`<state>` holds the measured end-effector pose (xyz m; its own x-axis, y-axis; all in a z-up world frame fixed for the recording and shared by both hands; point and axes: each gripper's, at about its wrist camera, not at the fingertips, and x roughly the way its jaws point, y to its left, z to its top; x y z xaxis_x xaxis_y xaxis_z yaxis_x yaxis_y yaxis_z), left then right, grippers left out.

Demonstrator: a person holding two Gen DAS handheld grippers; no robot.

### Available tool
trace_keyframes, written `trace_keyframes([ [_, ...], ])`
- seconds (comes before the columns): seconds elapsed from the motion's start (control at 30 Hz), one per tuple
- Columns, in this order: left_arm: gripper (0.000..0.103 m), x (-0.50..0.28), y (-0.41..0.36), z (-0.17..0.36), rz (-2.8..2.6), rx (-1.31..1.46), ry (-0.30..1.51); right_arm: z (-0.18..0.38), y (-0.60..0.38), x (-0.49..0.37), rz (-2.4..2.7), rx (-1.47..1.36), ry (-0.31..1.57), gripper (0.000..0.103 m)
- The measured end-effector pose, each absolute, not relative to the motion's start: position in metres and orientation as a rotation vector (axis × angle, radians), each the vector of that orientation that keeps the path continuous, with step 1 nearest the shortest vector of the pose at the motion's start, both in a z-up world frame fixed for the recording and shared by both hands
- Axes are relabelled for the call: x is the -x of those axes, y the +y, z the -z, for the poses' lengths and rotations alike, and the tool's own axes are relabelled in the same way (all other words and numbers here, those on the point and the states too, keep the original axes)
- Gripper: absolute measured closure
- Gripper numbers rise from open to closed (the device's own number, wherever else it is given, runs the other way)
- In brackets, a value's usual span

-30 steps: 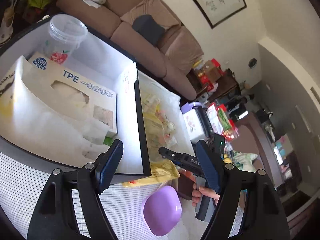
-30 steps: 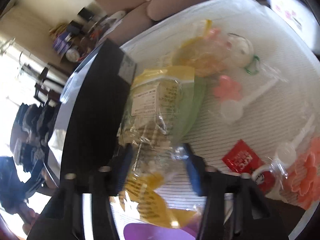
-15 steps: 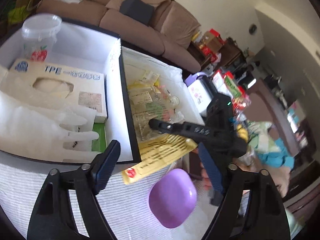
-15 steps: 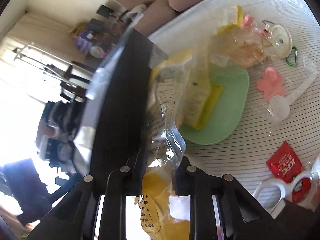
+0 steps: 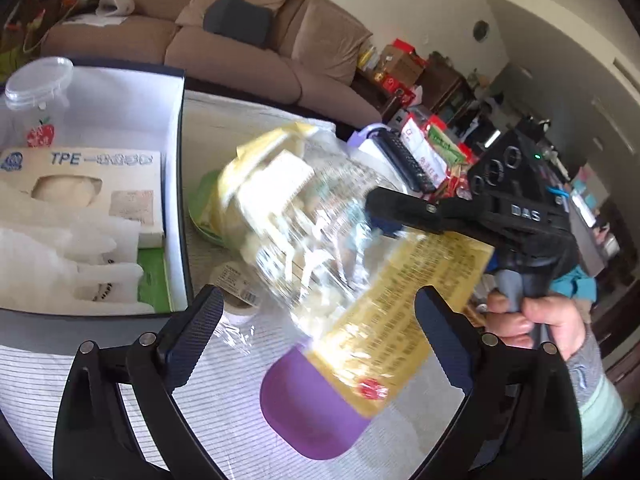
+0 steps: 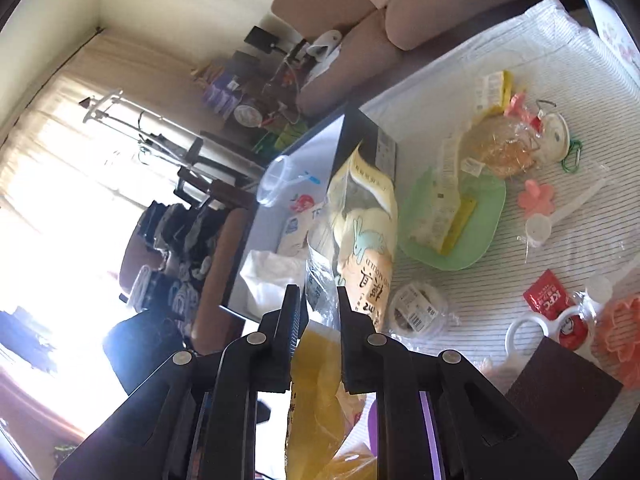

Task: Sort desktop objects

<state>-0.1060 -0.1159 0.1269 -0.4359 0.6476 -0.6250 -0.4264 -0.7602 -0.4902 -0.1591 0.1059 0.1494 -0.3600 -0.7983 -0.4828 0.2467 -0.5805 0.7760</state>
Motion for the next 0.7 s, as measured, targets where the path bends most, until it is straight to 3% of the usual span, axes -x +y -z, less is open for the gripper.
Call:
trace_keyframes([
  [0.47, 0.006, 0.105, -0.107, -0.126, -2.239, 1.153, -0.298, -0.141, 0.118, 0.150, 2.038, -1.242, -0.726, 0.088],
  [0.57, 0.006, 0.108, -0.105, -0.124, -2.226, 1.175, -0.308, -0.144, 0.113, 0.145, 2.045, -1.244, -0.631, 0.087],
  [0.7, 0.006, 0.116, -0.115, -0.117, -2.137, 1.234, -0.451, -0.148, 0.085, 0.115, 2.065, -1.231, -0.327, 0.088],
])
